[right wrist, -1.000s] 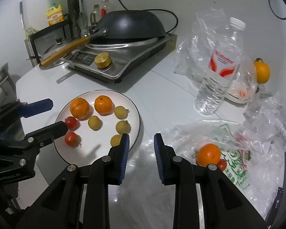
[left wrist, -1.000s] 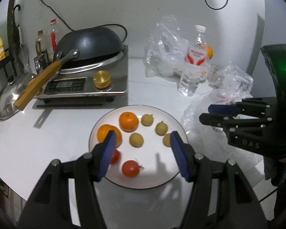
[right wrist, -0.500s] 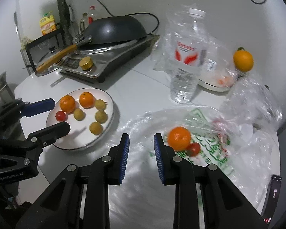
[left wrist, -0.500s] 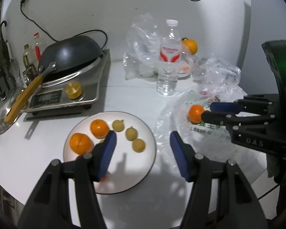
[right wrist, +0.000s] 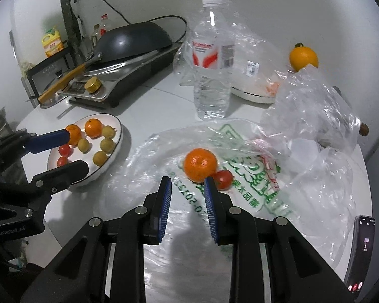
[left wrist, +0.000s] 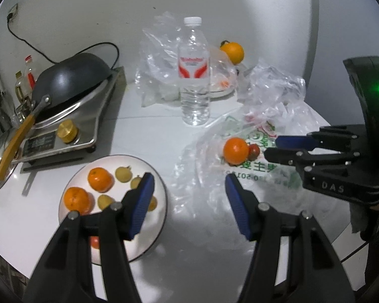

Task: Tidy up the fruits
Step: 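Move both tools back toward the mandarin and tomato on the bag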

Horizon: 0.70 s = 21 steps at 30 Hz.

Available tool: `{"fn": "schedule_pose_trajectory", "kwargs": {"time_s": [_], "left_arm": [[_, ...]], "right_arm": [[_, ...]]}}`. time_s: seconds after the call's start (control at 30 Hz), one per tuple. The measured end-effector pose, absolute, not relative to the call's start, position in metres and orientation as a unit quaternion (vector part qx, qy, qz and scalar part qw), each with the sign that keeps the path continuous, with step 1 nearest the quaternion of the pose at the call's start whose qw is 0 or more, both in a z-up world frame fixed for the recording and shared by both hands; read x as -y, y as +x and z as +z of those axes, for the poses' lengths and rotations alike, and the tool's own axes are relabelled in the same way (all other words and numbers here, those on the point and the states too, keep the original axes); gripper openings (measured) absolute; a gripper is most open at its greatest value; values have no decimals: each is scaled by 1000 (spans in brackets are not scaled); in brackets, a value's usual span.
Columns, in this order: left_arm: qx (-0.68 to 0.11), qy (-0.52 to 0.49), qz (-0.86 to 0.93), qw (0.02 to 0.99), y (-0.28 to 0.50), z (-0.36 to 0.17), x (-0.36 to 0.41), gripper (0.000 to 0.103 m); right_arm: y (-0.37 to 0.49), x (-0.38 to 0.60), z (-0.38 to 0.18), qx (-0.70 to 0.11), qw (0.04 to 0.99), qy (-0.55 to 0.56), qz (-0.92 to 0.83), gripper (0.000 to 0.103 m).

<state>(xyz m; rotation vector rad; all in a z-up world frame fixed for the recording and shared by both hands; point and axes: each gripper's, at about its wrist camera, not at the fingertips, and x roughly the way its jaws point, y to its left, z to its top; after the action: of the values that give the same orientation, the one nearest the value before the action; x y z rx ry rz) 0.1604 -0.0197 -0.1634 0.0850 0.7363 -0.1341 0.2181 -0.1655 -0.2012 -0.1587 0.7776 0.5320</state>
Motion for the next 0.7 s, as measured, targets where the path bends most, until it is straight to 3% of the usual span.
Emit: {"fn": "schedule_pose_trajectory", "kwargs": {"time_s": [0.7], "left_arm": [[-379, 59, -90, 919, 199, -183, 64, 60]], "right_arm": [[267, 190, -243, -416, 867, -64, 266, 28]]}}
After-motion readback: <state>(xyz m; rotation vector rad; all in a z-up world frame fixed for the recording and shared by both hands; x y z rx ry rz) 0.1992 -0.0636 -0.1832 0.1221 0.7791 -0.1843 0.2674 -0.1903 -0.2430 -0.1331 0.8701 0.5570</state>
